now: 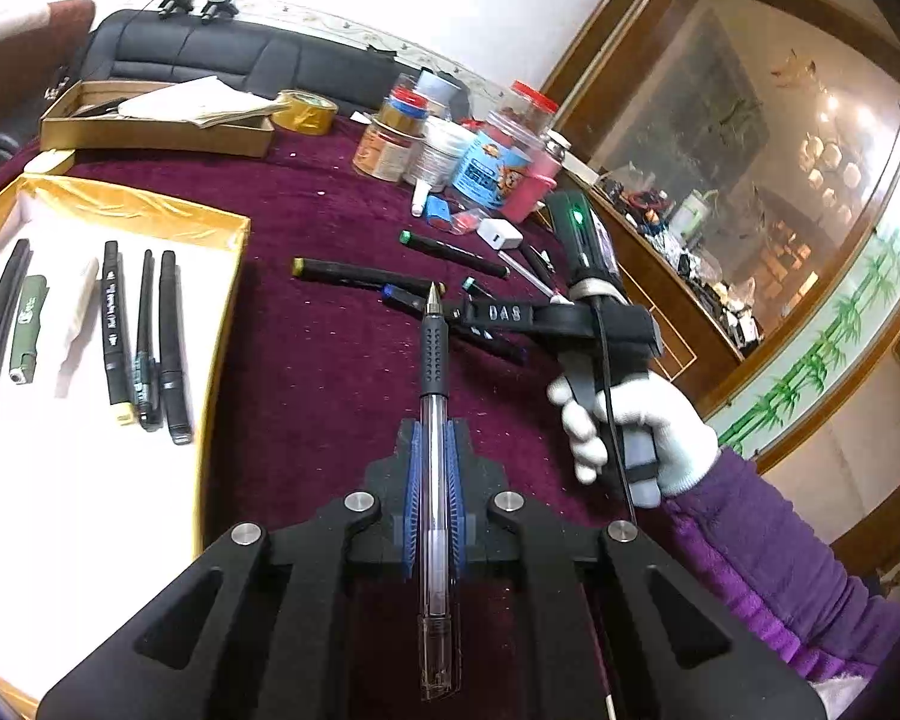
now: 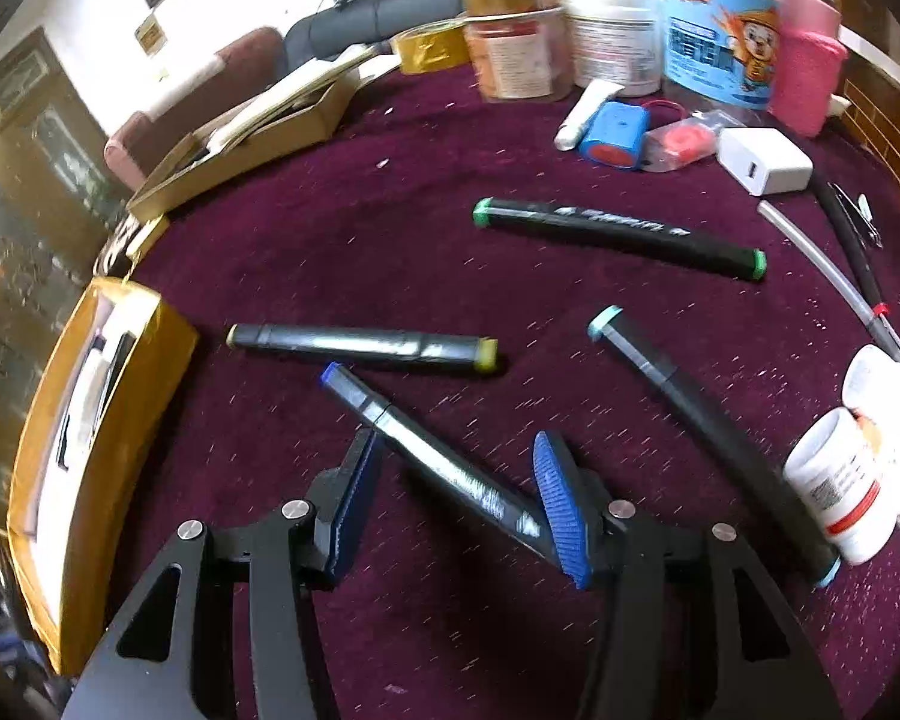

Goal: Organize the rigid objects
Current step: 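Carry the clear pen and black marker into the white tray and release both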

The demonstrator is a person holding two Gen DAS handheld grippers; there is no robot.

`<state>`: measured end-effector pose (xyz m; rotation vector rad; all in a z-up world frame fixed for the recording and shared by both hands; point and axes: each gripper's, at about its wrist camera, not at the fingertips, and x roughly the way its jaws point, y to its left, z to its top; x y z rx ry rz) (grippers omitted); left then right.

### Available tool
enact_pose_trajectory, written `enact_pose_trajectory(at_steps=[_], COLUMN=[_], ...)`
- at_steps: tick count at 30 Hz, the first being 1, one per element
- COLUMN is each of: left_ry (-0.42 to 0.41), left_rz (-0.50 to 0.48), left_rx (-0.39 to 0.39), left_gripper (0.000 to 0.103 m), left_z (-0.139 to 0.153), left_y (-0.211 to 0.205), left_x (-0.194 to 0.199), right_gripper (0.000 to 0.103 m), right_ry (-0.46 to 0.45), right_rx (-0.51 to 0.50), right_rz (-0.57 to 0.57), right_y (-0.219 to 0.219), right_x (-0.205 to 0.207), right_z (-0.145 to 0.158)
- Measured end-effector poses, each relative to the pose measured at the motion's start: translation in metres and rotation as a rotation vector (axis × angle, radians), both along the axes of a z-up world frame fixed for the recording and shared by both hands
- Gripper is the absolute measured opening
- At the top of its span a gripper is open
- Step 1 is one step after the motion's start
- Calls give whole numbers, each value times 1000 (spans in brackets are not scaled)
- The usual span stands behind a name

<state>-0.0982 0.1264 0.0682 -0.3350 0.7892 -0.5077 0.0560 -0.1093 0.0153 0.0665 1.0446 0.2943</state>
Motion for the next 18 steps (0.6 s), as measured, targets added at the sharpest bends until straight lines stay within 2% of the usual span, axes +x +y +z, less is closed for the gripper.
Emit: enact_pose_trajectory(at_steps=[4,5,6,8,9,12,15,18], left_ry=[9,3,-7,-24,-28,-47,-61,-45], left_rz=[22,31,47,81,98,167,235,297], left_rx=[-34,-38,-38,-37,-38,-32,-36,-61], left_gripper=[6,6,6,6,6,6,6,6], left_z=[1,3,7,13,15,23,26,19], left_y=[13,18,24,39,46,73,102,131], left_x=[1,-1,-4,-8,-10,-18,-26,-26], right_gripper=[46,41,29,16,13,13,13,13], right_ry=[-22,-35,-49,-52,-53,-44,-42,-44], right_rx=[-168,-197,-198,-180,-175,-139,-46,97], right_rz=[16,13,18,21,22,12,-5,-8], right_y=[27,33,36,40,42,40,35,32], right_x=[-10,-13,-17,-21,-23,-24,-30,-39], right_z=[-3,-3,-3,-2,-2,-2,9,25])
